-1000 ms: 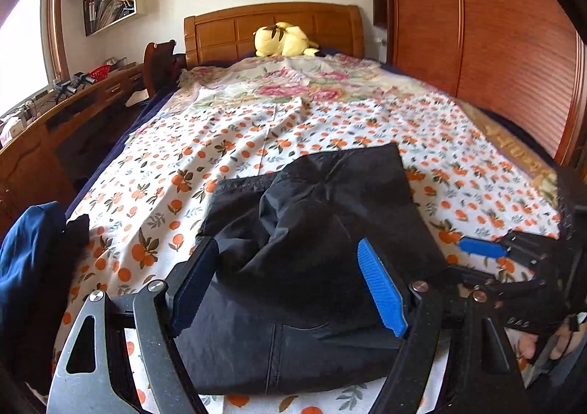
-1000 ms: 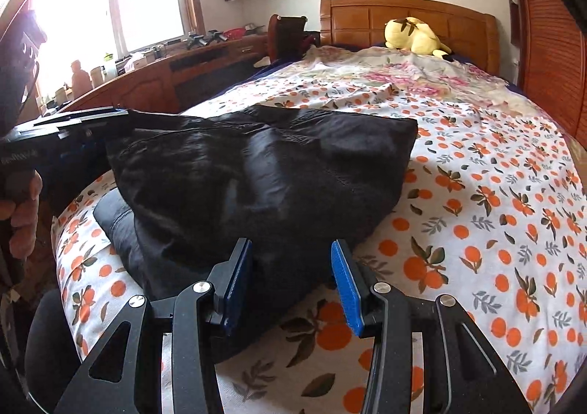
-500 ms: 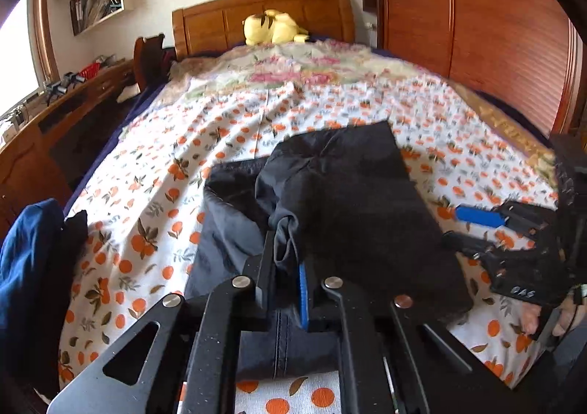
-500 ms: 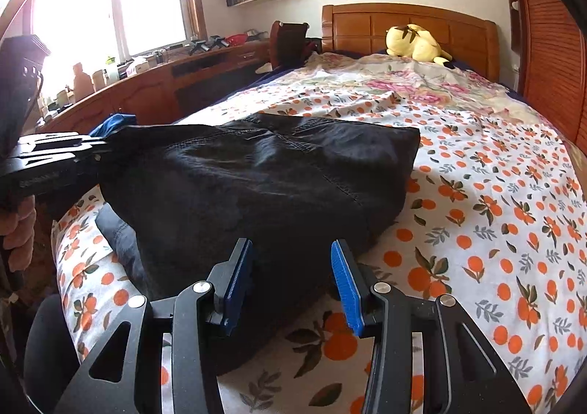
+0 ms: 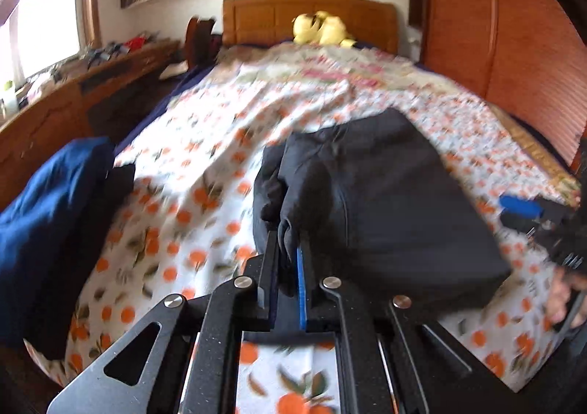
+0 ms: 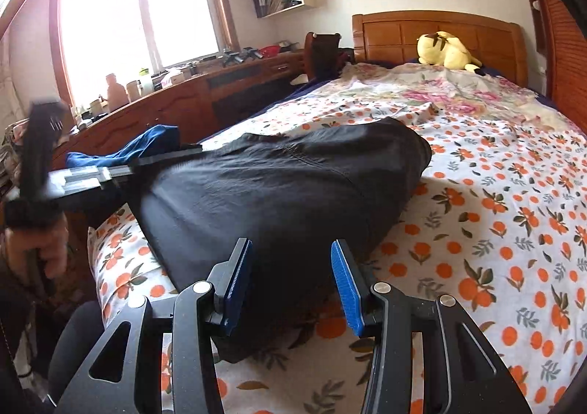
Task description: Fold large clothes
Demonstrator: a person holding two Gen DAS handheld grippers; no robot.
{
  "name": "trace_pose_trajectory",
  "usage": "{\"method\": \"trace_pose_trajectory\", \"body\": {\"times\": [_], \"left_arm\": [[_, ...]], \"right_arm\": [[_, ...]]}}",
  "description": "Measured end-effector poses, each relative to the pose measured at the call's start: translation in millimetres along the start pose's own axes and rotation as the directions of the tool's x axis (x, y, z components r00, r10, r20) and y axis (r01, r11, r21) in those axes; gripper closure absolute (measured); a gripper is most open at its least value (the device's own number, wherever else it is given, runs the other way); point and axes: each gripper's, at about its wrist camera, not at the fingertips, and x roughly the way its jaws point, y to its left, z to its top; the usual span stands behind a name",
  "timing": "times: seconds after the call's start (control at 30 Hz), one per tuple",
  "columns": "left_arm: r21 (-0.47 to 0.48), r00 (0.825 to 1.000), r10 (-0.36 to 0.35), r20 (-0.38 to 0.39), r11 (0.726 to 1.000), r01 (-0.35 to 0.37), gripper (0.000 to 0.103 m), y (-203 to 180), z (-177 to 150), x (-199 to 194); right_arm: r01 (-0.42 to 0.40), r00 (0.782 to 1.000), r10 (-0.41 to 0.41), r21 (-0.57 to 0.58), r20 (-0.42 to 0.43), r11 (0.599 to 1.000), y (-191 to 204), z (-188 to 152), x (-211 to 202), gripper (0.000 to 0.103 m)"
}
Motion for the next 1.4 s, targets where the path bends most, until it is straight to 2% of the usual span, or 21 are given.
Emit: {"method": "trace_pose_trajectory", "body": {"times": [0.13,0.3,0.4,1.1,1.2,1.27,1.3,1.33,1.4], "left_arm": [[-0.022,0.999,-0.012,-0.039,1.0,0.011,0.094,5.0,-14.9,15.5],[-0.005,0.998,-0.003,-0.07,1.0,0.003,0.094,3.1,-28.0,31.4],[-0.002,0.996,-0.001,-0.084,1.0,0.001,0.094,3.2,-33.9,38.7],[0.04,0.997,0.038,-0.068,0.999,-0.036,0.093,-1.3,-33.7,28.3],[0.023,0.997,0.036,-0.064,0.999,-0.034,0.088,2.3,-33.3,23.3],[0.019,0.998,0.033,-0.059,0.999,-0.031,0.078,4.1,-32.9,19.1],[0.019,0.998,0.025,-0.053,1.0,-0.024,0.066,5.2,-32.9,16.2],[0.019,0.999,0.011,-0.038,1.0,-0.01,0.059,7.0,-33.5,11.1],[0.028,1.0,0.002,-0.028,1.0,-0.001,0.052,9.1,-35.4,5.7]], "right_arm": [[-0.018,0.998,0.017,-0.017,-0.058,1.0,-1.7,-1.1,16.2,0.057],[-0.042,0.993,0.044,0.018,-0.113,0.999,-13.6,0.1,30.4,0.057],[-0.038,0.99,0.038,-0.002,-0.139,0.999,-11.2,0.5,37.8,0.057],[-0.011,0.993,0.007,-0.03,-0.114,0.999,-1.4,-6.5,30.9,0.055],[-0.004,0.994,0.001,-0.031,-0.109,1.0,-1.7,-6.5,29.6,0.055],[0.002,0.995,-0.006,-0.037,-0.103,0.999,-1.5,-6.2,27.6,0.055],[0.003,0.995,-0.007,-0.039,-0.103,0.999,-1.9,-5.5,26.5,0.055],[0.004,0.995,-0.008,-0.038,-0.102,0.999,-3.2,-4.5,25.1,0.055],[0.013,0.995,-0.016,-0.03,-0.102,0.999,-6.8,-1.5,22.8,0.055]]}}
